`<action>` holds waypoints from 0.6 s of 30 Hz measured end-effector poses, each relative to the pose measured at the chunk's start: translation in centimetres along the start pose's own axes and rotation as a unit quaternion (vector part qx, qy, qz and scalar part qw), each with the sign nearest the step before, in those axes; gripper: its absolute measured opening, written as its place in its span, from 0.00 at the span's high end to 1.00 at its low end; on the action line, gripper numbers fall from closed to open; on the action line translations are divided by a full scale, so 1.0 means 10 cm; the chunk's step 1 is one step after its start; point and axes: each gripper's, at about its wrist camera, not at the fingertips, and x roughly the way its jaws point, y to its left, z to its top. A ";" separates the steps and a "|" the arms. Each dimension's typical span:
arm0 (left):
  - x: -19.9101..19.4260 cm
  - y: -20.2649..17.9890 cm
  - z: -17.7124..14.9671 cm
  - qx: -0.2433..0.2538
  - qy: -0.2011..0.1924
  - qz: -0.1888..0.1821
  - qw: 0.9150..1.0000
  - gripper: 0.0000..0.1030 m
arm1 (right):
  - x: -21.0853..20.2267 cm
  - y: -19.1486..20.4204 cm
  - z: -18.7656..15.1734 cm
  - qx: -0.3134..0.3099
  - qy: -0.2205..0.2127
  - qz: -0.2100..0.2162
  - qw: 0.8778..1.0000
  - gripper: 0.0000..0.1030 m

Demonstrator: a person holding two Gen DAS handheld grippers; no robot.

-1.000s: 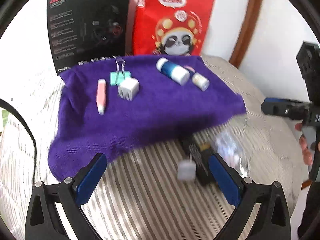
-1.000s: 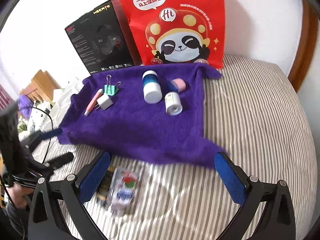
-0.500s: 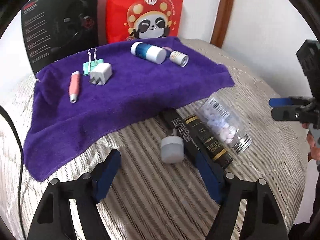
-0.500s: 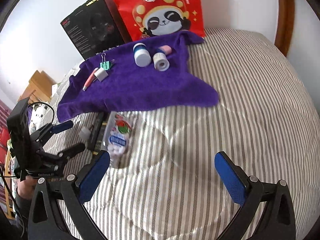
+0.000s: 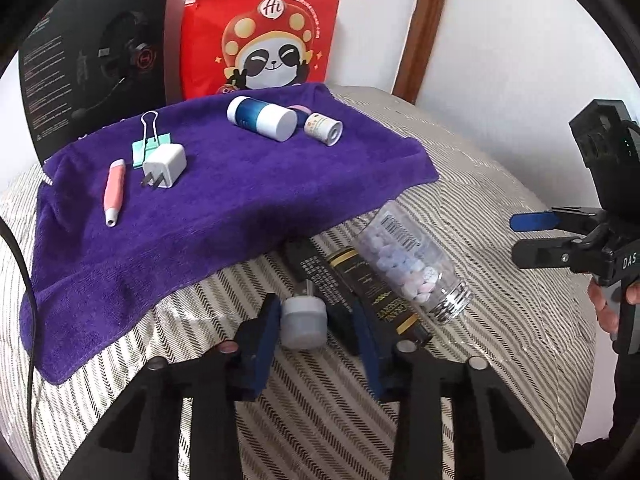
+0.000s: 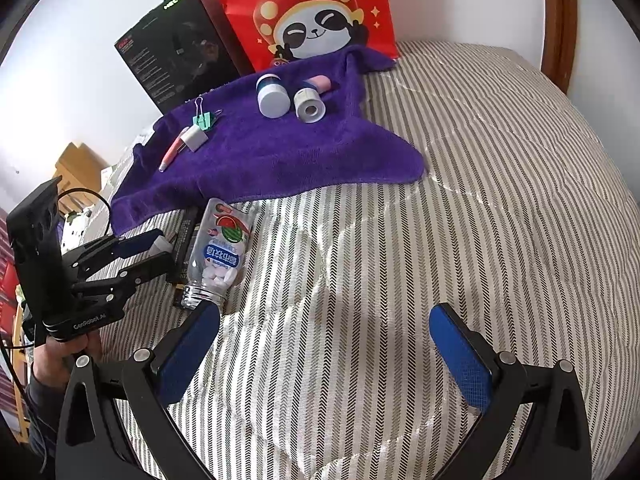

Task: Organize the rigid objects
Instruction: 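Move both tools back toward the remaining items beside the towel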

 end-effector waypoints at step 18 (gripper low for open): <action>-0.13 0.11 -0.14 0.002 0.003 0.026 1.000 0.78 | 0.34 0.63 0.07 -0.064 -0.019 -0.021 0.998 0.00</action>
